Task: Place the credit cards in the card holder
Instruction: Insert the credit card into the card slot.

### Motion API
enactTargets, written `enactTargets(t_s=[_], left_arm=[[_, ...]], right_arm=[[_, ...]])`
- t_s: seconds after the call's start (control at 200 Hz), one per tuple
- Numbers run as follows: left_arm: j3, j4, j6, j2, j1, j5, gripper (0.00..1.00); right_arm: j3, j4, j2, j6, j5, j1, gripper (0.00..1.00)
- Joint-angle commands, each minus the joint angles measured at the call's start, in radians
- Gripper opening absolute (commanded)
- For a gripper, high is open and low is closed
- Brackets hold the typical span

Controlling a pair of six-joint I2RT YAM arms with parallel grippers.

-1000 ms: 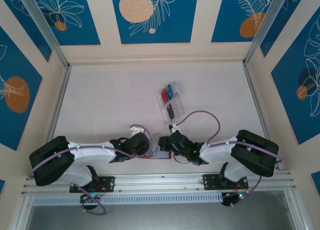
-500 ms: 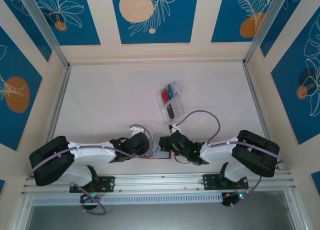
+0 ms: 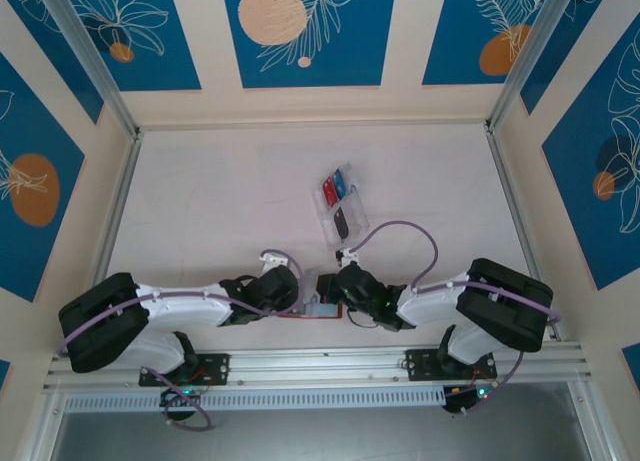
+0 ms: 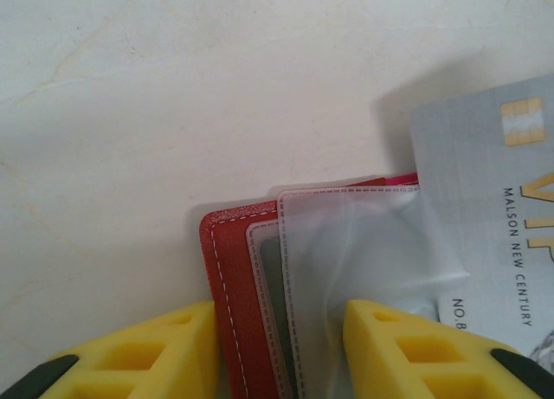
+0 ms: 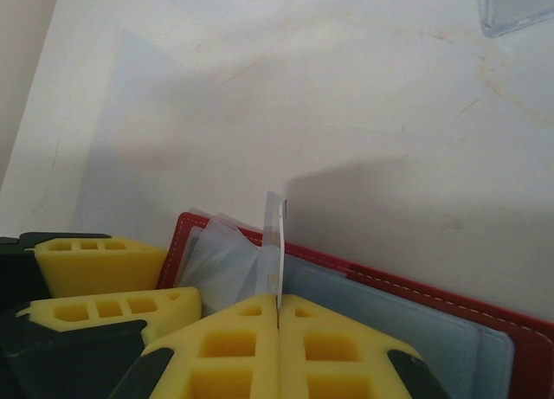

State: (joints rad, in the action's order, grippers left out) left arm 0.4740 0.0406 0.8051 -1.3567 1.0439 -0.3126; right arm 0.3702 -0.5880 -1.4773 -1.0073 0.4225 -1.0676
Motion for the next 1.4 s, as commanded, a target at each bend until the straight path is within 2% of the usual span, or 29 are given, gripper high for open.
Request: enactTargets(t_s=[0.0, 0.32, 0.72, 0.85, 1.396], left_arm=[[-0.029, 0.049, 0.009, -0.050, 0.010, 0.073, 0.41], [-0.031, 0.051, 0.011, -0.042, 0.010, 0.068, 0.42], [-0.038, 0.071, 0.019, -0.017, 0.011, 0.055, 0.43], [-0.040, 0.068, 0.020, -0.016, 0.011, 0.056, 0.43], [-0.033, 0.079, 0.014, -0.013, 0.011, 0.053, 0.44]], right_arm=[[0.007, -0.020, -0.030, -0.016, -0.028, -0.008, 0.00], [-0.030, -0.033, -0.020, -0.101, 0.003, -0.032, 0.00], [-0.072, 0.048, 0.023, -0.202, 0.044, -0.059, 0.00], [-0.079, 0.092, 0.053, -0.214, 0.062, -0.071, 0.00], [-0.080, 0.069, 0.013, -0.217, 0.015, -0.090, 0.00]])
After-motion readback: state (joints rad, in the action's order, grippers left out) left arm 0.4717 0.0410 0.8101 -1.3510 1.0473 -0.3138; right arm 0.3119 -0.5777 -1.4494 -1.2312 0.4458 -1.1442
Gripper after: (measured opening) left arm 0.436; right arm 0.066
